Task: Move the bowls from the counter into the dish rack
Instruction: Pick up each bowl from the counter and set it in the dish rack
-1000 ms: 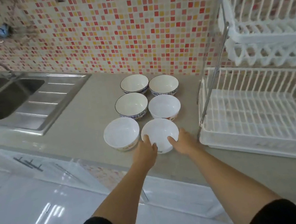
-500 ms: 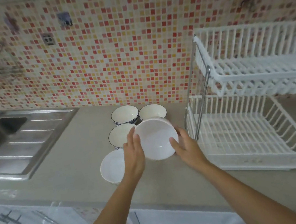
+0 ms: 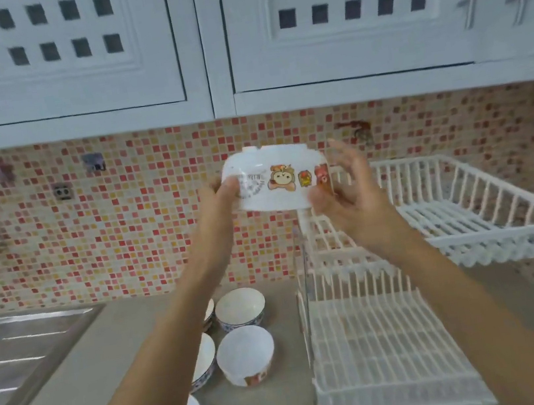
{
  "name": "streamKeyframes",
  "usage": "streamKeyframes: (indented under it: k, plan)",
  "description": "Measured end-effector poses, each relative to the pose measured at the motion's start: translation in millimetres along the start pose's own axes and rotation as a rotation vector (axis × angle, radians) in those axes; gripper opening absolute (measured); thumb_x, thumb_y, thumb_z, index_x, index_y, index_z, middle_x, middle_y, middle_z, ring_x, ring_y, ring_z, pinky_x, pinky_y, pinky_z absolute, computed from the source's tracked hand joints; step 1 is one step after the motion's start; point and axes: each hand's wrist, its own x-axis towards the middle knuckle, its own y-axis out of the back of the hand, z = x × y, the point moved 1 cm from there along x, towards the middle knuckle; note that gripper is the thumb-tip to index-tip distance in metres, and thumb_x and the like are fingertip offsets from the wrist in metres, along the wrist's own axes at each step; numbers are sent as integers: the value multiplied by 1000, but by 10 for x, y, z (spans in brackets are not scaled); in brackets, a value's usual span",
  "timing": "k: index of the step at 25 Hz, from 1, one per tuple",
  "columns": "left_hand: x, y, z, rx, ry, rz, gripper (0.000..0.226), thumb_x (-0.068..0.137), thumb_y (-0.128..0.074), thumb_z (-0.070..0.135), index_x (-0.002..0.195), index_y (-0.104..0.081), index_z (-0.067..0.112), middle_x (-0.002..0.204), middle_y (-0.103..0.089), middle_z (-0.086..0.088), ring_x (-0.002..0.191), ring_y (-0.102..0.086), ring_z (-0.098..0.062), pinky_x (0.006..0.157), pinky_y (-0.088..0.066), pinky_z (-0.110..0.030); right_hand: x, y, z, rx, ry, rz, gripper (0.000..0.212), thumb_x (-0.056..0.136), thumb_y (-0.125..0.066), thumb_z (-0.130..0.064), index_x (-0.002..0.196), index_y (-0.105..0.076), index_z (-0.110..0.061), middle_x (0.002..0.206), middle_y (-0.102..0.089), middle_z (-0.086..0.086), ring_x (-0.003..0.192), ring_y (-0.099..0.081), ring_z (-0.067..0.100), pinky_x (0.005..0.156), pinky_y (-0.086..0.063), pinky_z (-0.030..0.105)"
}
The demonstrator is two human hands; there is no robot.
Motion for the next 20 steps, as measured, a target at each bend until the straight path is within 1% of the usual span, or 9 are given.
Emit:
streamKeyframes:
  k: [2,3,6,8,11,12,15,18,20]
  plan:
    - [270,-317,120,134,-4,-85,48,85,-42,48,123,-45,18,117,-57,7,106,-56,-8,79,-40,-21,168,551,62,-119,-70,-57,89,69,-63,-44,146,-19,-34,127,-44,-26,111,-51,-9,91,-45,10]
    - [401,-492,145,181,-1,-118,46,88,-44,44,126,-44,18,120,-56,6,105,-55,-9,80,-40,-24,247,805,135,-195,-115,-82,95,69,-65,-43,148,-15,-31,131,-41,-18,116,-46,-5,96,-39,11]
    - [678,-1011,87,319,5,-238,60,92,-41,52,140,-37,17,128,-50,3,114,-52,-17,89,-39,-33,457,1369,487,-465,-189,-129,96,71,-74,-40,149,-18,-30,145,-38,-8,126,-37,3,102,-29,24]
    - [861,-1297,-70,443,46,-271,76,86,-38,67,141,-38,14,138,-49,-4,123,-51,-25,96,-42,-38,589,1603,829,-558,-236,-182,99,68,-78,-43,148,-21,-30,148,-38,-4,131,-42,14,105,-35,32]
    - [1096,-1534,-344,610,289,-365,112,65,-26,92,143,-40,12,149,-43,-12,132,-46,-32,109,-37,-49,746,1677,1305,-625,-333,-338,104,66,-81,-42,149,-18,-29,151,-35,2,129,-48,25,104,-44,43]
    - [1153,-1578,-437,637,372,-391,110,68,-22,90,144,-40,13,150,-41,-13,133,-44,-33,111,-35,-50,794,1660,1419,-662,-345,-404,106,67,-81,-41,150,-16,-29,152,-34,1,130,-47,26,105,-43,43]
    - [1206,-1661,-587,601,529,-414,80,92,-22,65,148,-31,8,151,-39,-14,135,-42,-32,113,-36,-43,923,1591,1572,-759,-361,-553,100,72,-79,-39,149,-17,-25,150,-37,-1,132,-43,26,106,-41,40]
    - [1228,-1728,-633,618,591,-404,68,97,-32,53,145,-35,5,147,-44,-12,130,-46,-29,104,-41,-34,993,1584,1679,-849,-414,-602,93,75,-76,-38,147,-19,-25,147,-40,4,126,-47,28,92,-48,38]
    - [1242,-1745,-638,763,577,-405,66,96,-38,52,143,-38,5,143,-48,-12,124,-51,-28,97,-43,-34,1002,1583,1746,-854,-445,-612,96,75,-76,-39,148,-14,-25,147,-39,6,127,-47,30,84,-48,37]
